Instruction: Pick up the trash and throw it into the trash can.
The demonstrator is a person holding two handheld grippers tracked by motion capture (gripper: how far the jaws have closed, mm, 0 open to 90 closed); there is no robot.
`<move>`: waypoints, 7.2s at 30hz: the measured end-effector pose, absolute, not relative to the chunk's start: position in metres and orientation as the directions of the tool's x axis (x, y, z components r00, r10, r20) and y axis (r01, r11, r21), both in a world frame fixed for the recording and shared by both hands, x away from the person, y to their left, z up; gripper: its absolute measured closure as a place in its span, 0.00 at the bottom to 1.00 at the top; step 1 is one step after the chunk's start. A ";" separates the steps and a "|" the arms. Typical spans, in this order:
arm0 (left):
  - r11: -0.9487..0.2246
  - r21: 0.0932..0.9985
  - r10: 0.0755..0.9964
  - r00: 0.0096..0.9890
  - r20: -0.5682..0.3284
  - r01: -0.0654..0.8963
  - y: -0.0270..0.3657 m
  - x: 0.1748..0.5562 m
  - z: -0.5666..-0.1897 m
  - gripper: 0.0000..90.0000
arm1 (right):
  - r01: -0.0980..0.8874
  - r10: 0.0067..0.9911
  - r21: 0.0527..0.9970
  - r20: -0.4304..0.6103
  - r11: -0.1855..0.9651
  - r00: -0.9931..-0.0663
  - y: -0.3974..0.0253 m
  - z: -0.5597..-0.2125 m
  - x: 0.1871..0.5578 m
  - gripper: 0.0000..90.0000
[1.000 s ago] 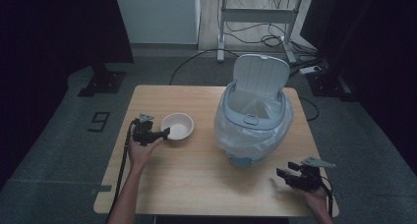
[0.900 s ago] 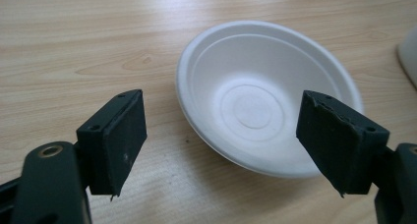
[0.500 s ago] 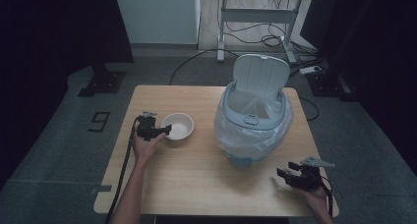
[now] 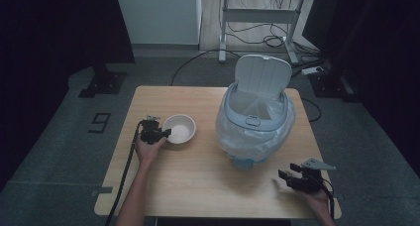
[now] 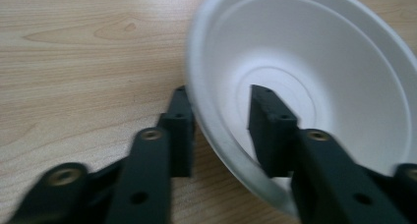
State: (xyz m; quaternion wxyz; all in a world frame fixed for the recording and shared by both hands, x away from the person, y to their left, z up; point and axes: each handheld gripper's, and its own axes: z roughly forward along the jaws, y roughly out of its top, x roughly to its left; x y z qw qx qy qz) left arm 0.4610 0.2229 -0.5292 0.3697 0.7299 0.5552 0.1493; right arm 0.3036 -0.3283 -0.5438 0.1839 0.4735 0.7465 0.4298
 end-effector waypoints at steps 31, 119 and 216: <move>-0.040 0.885 0.858 0.470 -0.207 0.464 0.238 0.398 -0.451 0.92 | 0.550 0.884 0.825 0.153 0.131 -0.441 -0.334 -0.542 0.303 0.39; -0.056 0.985 0.700 0.710 -0.079 0.165 0.135 0.367 -0.271 0.92 | 0.564 0.883 0.809 0.132 0.166 -0.450 -0.333 -0.546 0.304 0.39; -0.164 0.964 0.655 0.754 -0.052 0.209 -0.008 0.450 -0.281 0.91 | 0.574 0.890 0.807 0.152 0.140 -0.431 -0.347 -0.547 0.306 0.39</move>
